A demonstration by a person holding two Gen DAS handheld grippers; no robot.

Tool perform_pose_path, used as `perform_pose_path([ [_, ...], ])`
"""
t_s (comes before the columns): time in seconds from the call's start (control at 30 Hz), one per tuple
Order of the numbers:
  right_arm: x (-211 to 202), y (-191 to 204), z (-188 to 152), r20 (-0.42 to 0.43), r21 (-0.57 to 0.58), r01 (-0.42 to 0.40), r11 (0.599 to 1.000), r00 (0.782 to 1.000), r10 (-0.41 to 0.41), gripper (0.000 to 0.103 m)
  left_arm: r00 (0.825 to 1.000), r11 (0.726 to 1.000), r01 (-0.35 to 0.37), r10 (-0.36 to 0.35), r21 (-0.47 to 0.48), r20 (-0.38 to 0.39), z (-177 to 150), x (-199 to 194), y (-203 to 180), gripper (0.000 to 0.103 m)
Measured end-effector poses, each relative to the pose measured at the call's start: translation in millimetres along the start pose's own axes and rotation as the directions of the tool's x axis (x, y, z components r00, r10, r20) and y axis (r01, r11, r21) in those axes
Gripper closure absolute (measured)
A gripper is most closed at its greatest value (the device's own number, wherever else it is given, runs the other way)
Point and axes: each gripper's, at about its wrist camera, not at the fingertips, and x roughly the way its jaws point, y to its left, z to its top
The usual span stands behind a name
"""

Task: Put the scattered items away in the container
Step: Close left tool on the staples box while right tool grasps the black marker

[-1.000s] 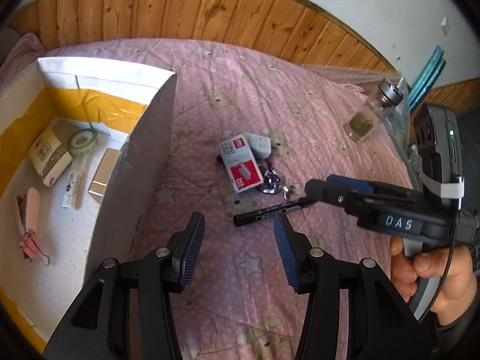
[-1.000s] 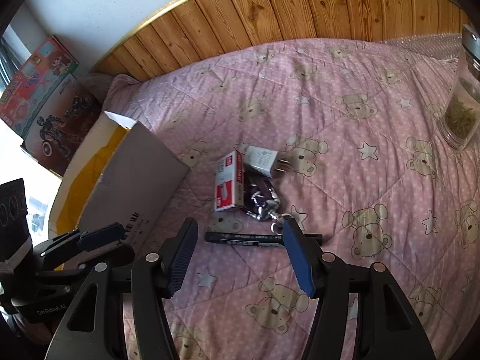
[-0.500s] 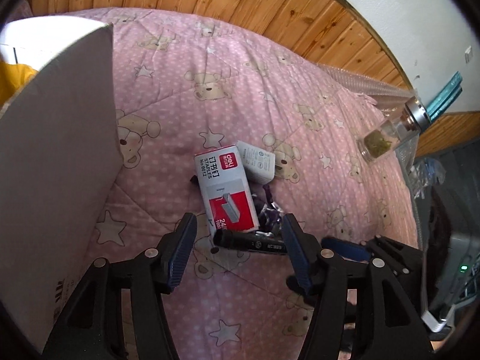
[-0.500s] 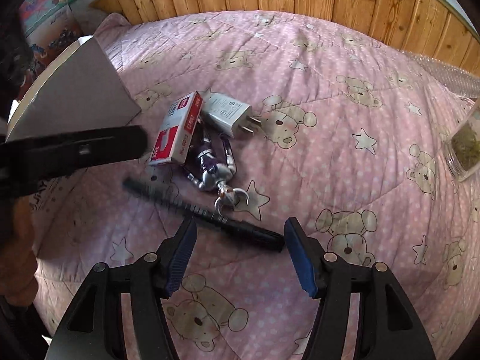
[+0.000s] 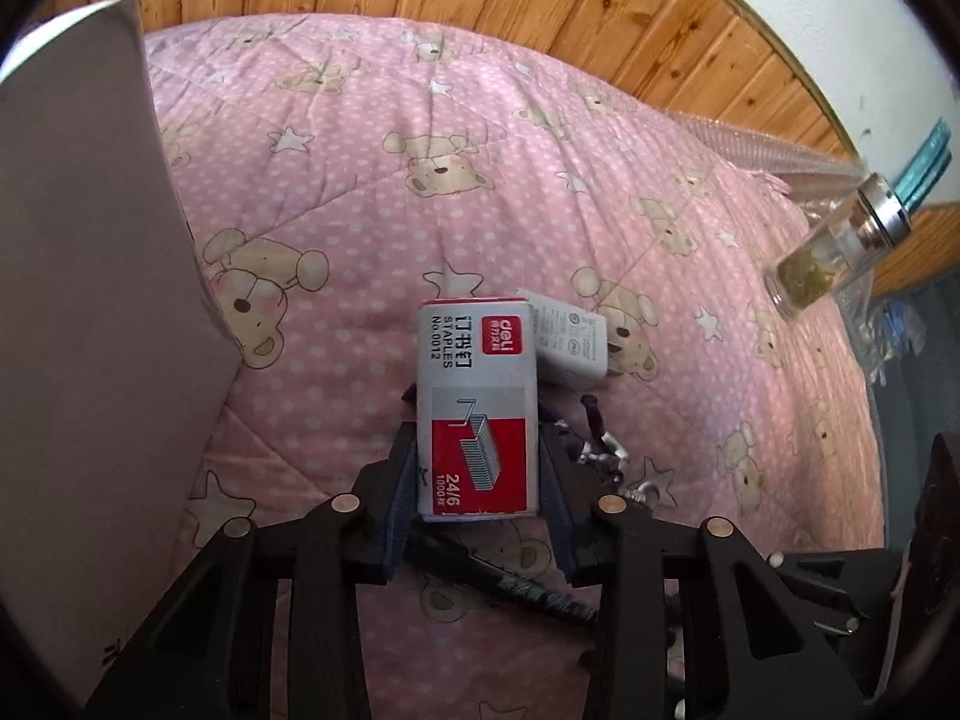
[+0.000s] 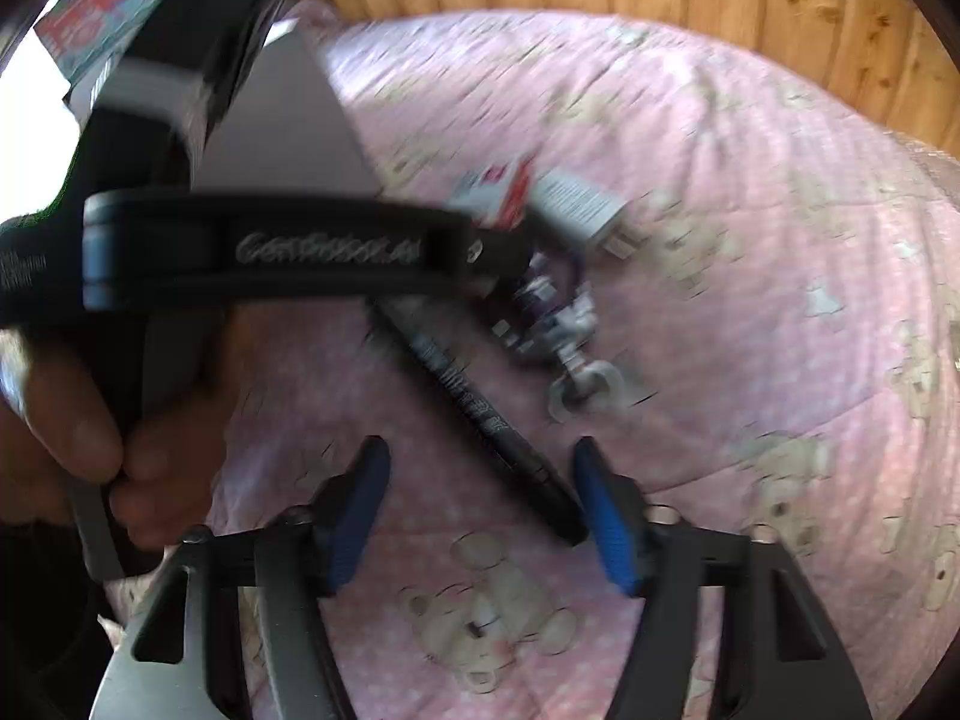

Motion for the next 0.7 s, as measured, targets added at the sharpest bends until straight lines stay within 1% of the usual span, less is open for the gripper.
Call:
perform_pose_path([
  [0.03, -0.2, 1.7, -0.7, -0.014, -0.004, 0.001, 1.0, 1.0, -0.001, 0.081, 1.0, 1.0, -0.005, 0.005, -0.005, -0.007, -0.7, -0.9, 1.2, 0.064],
  [0.1, -3.9, 3.3, -1.3, -0.041, 0.006, -0.024, 1.0, 0.999, 0.024, 0.083, 1.0, 1.0, 0.0, 0.0, -0.01, -0.014, -2.7, -4.3, 1.6, 0.065],
  [0.2, -9.9, 7.7, -0.3, -0.043, -0.001, -0.044, 0.999, 0.998, 0.044, 0.084, 1.0, 1.0, 0.005, -0.005, 0.003, -0.012, -4.3, -11.5, -2.5, 0.065],
  [0.27, -12.1, 6.9, 3.3, -0.005, 0.001, -0.03, 1.0, 1.0, 0.03, 0.08, 1.0, 1.0, 0.01, -0.009, 0.012, -0.005, -5.2, -17.7, -6.4, 0.065],
  [0.33, -9.2, 8.1, 4.8, 0.027, 0.007, -0.036, 0.999, 0.999, 0.036, 0.07, 1.0, 1.0, 0.01, -0.01, 0.016, 0.005, -4.4, -24.7, -8.9, 0.065],
  [0.5, 3.6, 10.7, 0.0, 0.063, -0.002, -0.02, 1.0, 0.998, 0.02, 0.07, 0.999, 1.0, -0.024, 0.024, -0.013, 0.032, -1.5, -36.9, -2.0, 0.065],
  [0.53, 2.5, 9.2, 0.0, 0.059, 0.0, -0.013, 1.0, 0.998, 0.013, 0.075, 0.999, 0.999, -0.027, 0.028, -0.018, 0.034, -2.1, -39.0, -0.9, 0.065],
  [0.57, -0.7, 9.6, -4.1, 0.049, 0.01, 0.002, 1.0, 0.999, -0.002, 0.083, 0.999, 0.999, -0.034, 0.035, -0.023, 0.036, -2.8, -41.3, -0.4, 0.065],
  [0.6, -3.0, 5.5, -3.5, 0.039, 0.032, 0.0, 0.999, 0.999, -0.001, 0.087, 0.999, 0.999, -0.035, 0.036, -0.026, 0.038, -3.6, -43.9, -0.3, 0.065],
  [0.7, -7.9, 0.2, -4.5, 0.023, 0.076, -0.009, 0.997, 1.0, 0.007, 0.089, 0.999, 0.999, -0.032, 0.033, -0.03, 0.042, -5.7, -52.4, -1.2, 0.065],
])
